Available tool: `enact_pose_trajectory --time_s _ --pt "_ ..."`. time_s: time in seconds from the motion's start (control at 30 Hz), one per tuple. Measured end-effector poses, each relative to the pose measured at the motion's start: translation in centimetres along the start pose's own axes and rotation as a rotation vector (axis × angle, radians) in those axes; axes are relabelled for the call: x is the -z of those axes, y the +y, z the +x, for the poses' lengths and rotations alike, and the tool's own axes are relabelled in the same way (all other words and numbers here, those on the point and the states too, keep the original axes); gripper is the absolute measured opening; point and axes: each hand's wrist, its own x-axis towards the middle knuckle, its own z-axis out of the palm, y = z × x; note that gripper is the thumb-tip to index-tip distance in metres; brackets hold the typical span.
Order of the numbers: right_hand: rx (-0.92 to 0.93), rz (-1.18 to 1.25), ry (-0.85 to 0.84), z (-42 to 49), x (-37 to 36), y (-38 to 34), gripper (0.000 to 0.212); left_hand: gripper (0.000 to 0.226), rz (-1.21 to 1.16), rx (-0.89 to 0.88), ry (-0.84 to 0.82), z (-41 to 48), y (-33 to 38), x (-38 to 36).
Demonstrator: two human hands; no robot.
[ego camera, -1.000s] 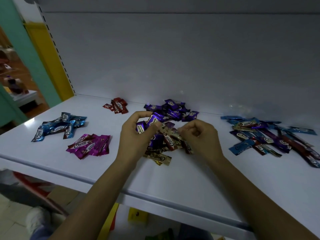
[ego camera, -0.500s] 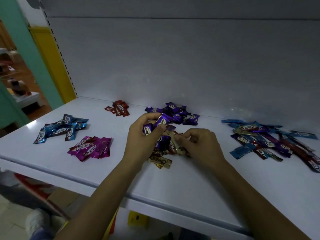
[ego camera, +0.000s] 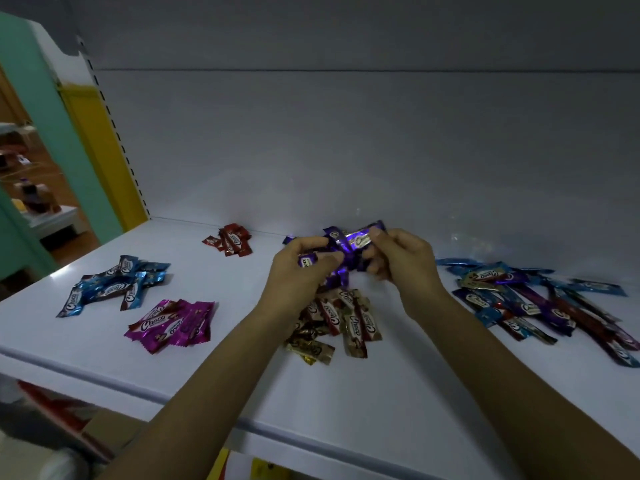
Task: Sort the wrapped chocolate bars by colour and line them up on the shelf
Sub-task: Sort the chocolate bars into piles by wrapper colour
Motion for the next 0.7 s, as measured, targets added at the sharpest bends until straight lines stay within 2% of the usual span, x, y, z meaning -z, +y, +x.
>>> enact_pose_trajectory --time_s 0.07,0.17,0.27,0.33,0.43,0.5,0.57,0.6,0.7 --pt "0.032 -0.025 0.153 2.1 0.9 0.9 0.01 0.022 -0.349 0.223 0.059 0.6 0.5 -0.1" --pt "0.296 -0.543 0.23 4.5 2.3 3.4 0.009 0.012 -0.733 0.405 0.11 1.4 0.8 0.0" --pt "0.291 -0.993 0.035 6.0 2.8 6.1 0.016 0.021 -0.818 0.458 0.117 1.5 0.7 -0.2" --pt "0.279 -1.113 -0.068 6.5 2.9 7.4 0.02 0.033 -0.836 0.46 0.135 1.5 0.6 -0.4" --pt "0.339 -0.997 -0.041 6.6 2.7 7.4 0.027 0.041 -0.863 0.43 0.153 1.7 0.6 -0.6" --pt "0.314 -0.688 -0.038 5.2 1.6 5.0 0.031 0.043 -0.871 0.402 0.173 1.9 0.8 -0.8" --pt "0.236 -0.388 -0.152 3.3 0.0 1.8 0.039 0.046 -0.856 0.358 0.192 2.3 1.0 -0.9" --pt "0.199 -0.319 -0.216 2.3 -0.8 0.4 0.04 0.049 -0.846 0.329 0.204 2.6 1.1 -0.9" --pt "0.134 -0.303 -0.364 0.2 -3.2 -1.1 0.037 0.052 -0.831 0.273 0.209 3.0 1.3 -0.8"
